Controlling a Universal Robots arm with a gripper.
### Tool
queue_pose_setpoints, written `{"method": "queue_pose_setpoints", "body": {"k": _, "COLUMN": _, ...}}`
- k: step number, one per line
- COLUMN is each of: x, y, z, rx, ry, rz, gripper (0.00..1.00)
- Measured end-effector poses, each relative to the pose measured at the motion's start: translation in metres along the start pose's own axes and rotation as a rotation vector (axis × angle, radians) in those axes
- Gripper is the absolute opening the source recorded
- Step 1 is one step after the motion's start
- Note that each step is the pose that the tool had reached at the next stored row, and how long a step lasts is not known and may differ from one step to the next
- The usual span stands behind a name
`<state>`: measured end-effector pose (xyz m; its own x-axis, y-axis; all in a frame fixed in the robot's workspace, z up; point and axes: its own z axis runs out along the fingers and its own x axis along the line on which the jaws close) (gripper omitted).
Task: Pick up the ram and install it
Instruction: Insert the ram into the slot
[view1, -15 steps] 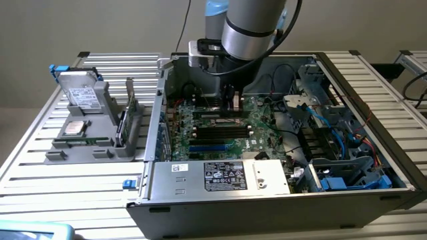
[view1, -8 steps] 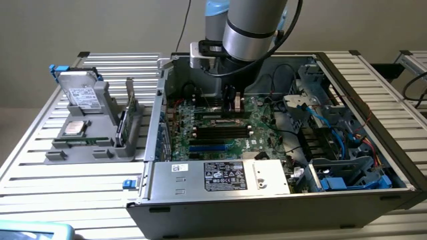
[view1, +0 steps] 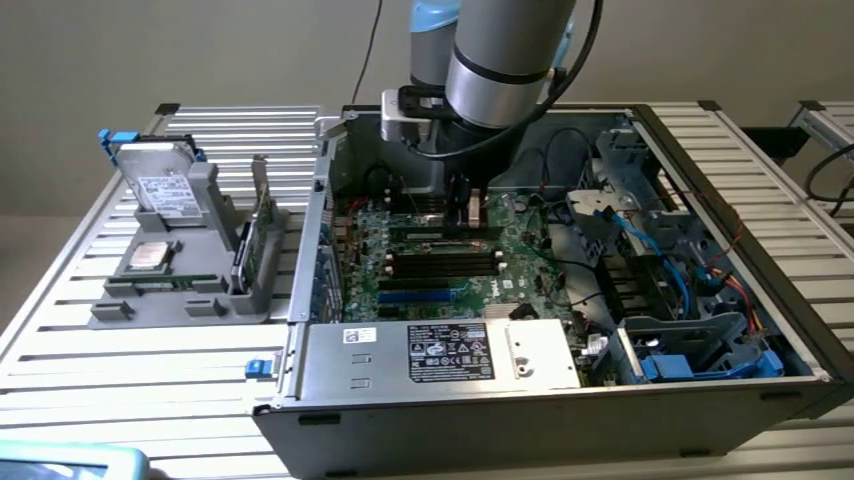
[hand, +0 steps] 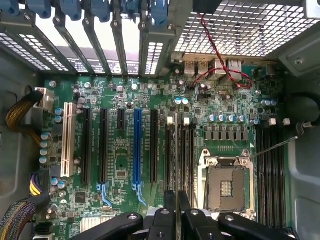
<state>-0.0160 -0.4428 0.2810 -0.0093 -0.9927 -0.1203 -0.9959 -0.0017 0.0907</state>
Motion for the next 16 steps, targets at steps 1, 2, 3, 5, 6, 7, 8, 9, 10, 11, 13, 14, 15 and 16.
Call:
{"method": "queue_pose_setpoints", "body": {"k": 1, "x": 0.000, "y": -0.0001, "z": 0.0004, "rx": 0.0026, "ry": 0.0001, "rz": 0.000, "gripper": 0.14}}
{"method": "queue_pose_setpoints", "body": {"k": 2, "x": -0.001, "y": -0.0002, "z": 0.0010, "rx": 0.0066, "ry": 0.0000, "rz": -0.001, "gripper": 0.14}}
{"method": "queue_pose_setpoints", "body": {"k": 3, "x": -0.002, "y": -0.0003, "z": 0.0014, "rx": 0.0119, "ry": 0.0000, "rz": -0.002, "gripper": 0.14}}
{"method": "queue_pose_setpoints", "body": {"k": 5, "x": -0.002, "y": -0.0004, "z": 0.0020, "rx": 0.0243, "ry": 0.0001, "rz": -0.003, "gripper": 0.14}}
{"method": "queue_pose_setpoints", "body": {"k": 6, "x": -0.003, "y": -0.0004, "z": 0.0027, "rx": 0.0289, "ry": 0.0001, "rz": -0.004, "gripper": 0.14}}
{"method": "queue_pose_setpoints", "body": {"k": 7, "x": -0.003, "y": -0.0005, "z": 0.0037, "rx": 0.0314, "ry": 0.0000, "rz": -0.004, "gripper": 0.14}}
{"method": "queue_pose_setpoints", "body": {"k": 8, "x": -0.003, "y": -0.0006, "z": 0.0048, "rx": 0.0336, "ry": 0.0000, "rz": -0.004, "gripper": 0.14}}
{"method": "queue_pose_setpoints", "body": {"k": 9, "x": -0.003, "y": -0.0008, "z": 0.0060, "rx": 0.0345, "ry": 0.0005, "rz": -0.004, "gripper": 0.14}}
{"method": "queue_pose_setpoints", "body": {"k": 10, "x": -0.003, "y": -0.0010, "z": 0.0075, "rx": 0.0348, "ry": 0.0005, "rz": -0.004, "gripper": 0.14}}
{"method": "queue_pose_setpoints", "body": {"k": 11, "x": -0.003, "y": -0.0011, "z": 0.0092, "rx": 0.0352, "ry": 0.0003, "rz": -0.004, "gripper": 0.14}}
{"method": "queue_pose_setpoints", "body": {"k": 13, "x": -0.002, "y": -0.0012, "z": 0.0104, "rx": 0.0352, "ry": 0.0005, "rz": -0.004, "gripper": 0.14}}
{"method": "queue_pose_setpoints", "body": {"k": 14, "x": -0.002, "y": -0.0012, "z": 0.0111, "rx": 0.0352, "ry": 0.0004, "rz": -0.004, "gripper": 0.14}}
{"method": "queue_pose_setpoints", "body": {"k": 15, "x": -0.002, "y": -0.0013, "z": 0.0119, "rx": 0.0352, "ry": 0.0005, "rz": -0.004, "gripper": 0.14}}
{"method": "queue_pose_setpoints", "body": {"k": 16, "x": -0.002, "y": -0.0014, "z": 0.0129, "rx": 0.0352, "ry": 0.0006, "rz": -0.004, "gripper": 0.14}}
